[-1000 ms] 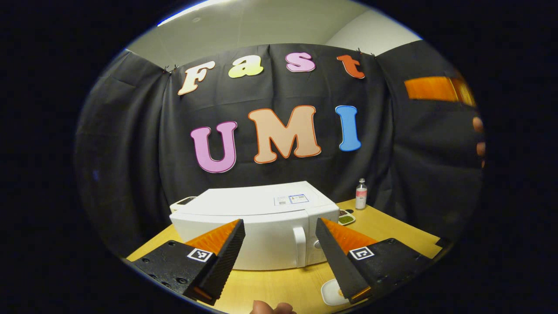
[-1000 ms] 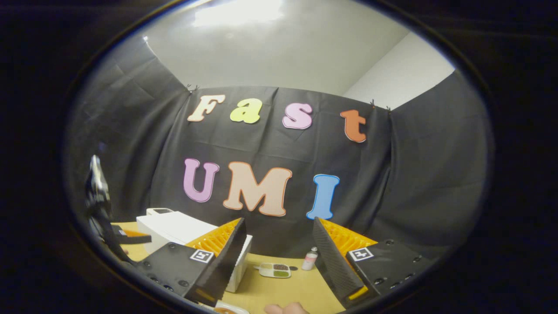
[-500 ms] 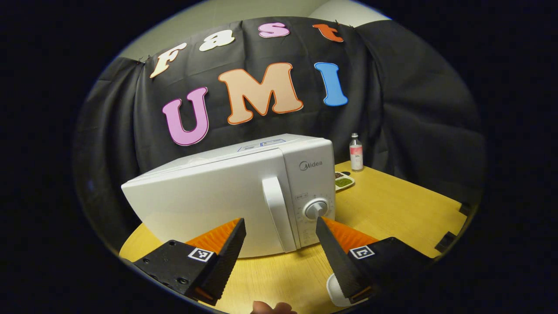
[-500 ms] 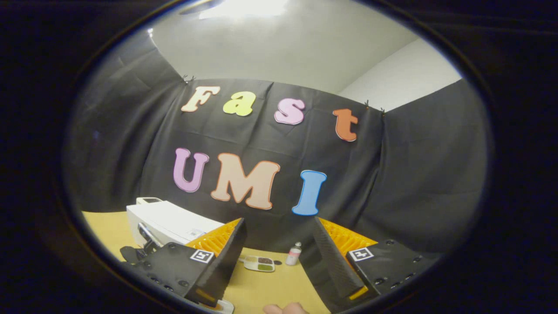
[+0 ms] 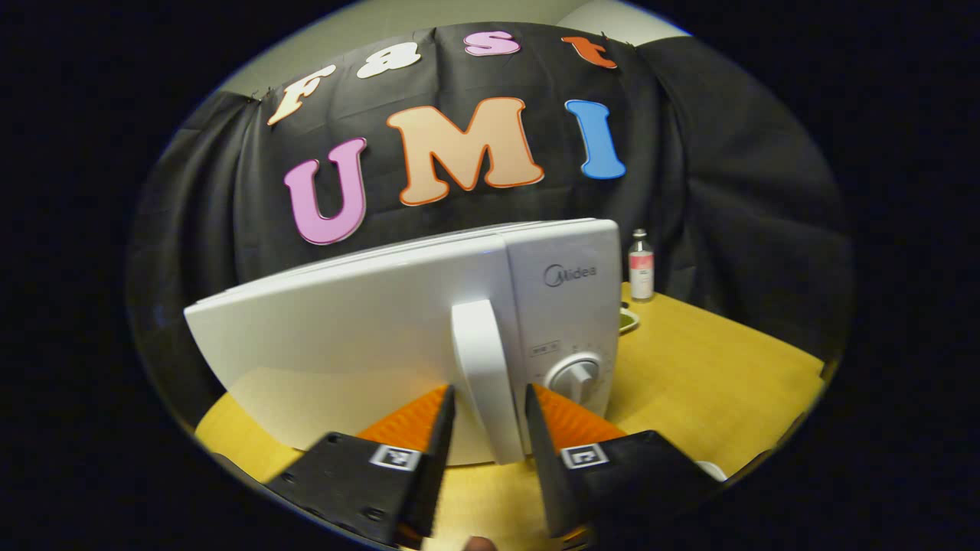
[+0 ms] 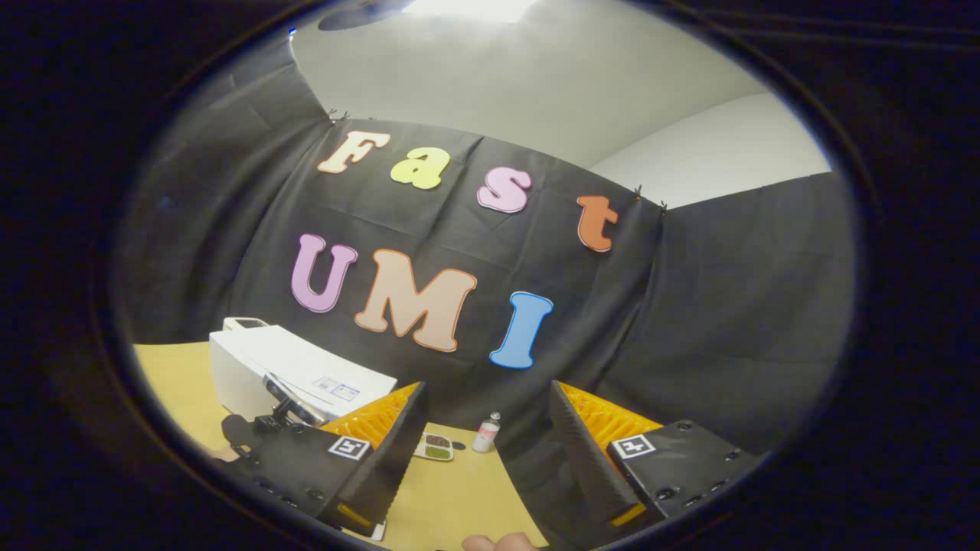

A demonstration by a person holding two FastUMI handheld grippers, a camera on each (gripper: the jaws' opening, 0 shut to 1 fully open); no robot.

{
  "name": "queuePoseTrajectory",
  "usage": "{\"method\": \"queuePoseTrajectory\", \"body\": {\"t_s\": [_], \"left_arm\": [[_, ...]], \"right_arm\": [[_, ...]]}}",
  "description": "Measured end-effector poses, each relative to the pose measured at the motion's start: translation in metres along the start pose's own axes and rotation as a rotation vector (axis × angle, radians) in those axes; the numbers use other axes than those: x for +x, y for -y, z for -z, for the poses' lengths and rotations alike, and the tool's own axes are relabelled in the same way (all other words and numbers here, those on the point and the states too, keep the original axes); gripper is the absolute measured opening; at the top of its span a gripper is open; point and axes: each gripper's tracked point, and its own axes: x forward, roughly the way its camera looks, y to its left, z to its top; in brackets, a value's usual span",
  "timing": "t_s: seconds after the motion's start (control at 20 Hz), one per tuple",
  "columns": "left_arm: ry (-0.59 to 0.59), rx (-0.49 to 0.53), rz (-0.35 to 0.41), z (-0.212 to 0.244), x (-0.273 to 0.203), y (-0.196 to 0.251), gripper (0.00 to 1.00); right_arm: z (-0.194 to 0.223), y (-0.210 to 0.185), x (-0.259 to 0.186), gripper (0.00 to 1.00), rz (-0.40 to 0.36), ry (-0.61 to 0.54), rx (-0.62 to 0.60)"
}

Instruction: Open the microwave oven with the left hand, put the food in, and close the microwave oven.

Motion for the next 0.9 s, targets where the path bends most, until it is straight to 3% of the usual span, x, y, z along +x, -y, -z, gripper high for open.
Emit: {"method": "queuePoseTrajectory", "body": {"t_s": [0.05,0.15,0.4,0.55,0.75,0.9], "left_arm": [[-0.027,-0.002,-0.002,0.006,-0.003,-0.001,0.31],[0.014,-0.047,0.002,-0.003,-0.003,-0.003,0.21],[0.029,-0.049,0.035,-0.005,-0.006,-0.001,0.10],[-0.021,-0.112,0.036,0.000,-0.007,0.000,0.04],[-0.036,-0.098,0.117,-0.002,-0.009,0.003,0.01],[-0.052,-0.106,0.115,0.009,-0.037,0.002,0.01]], "right_arm": [[0.000,-0.001,0.000,0.97,-0.004,-0.004,0.005],[-0.001,0.000,0.001,0.97,-0.010,-0.005,0.017],[-0.001,0.007,0.011,0.97,-0.013,0.000,0.069],[-0.006,0.010,0.016,0.97,-0.016,0.014,0.102],[-0.007,0.015,0.025,0.98,-0.016,0.042,0.098],[-0.010,0.018,0.033,0.97,-0.011,0.059,0.126]]}}
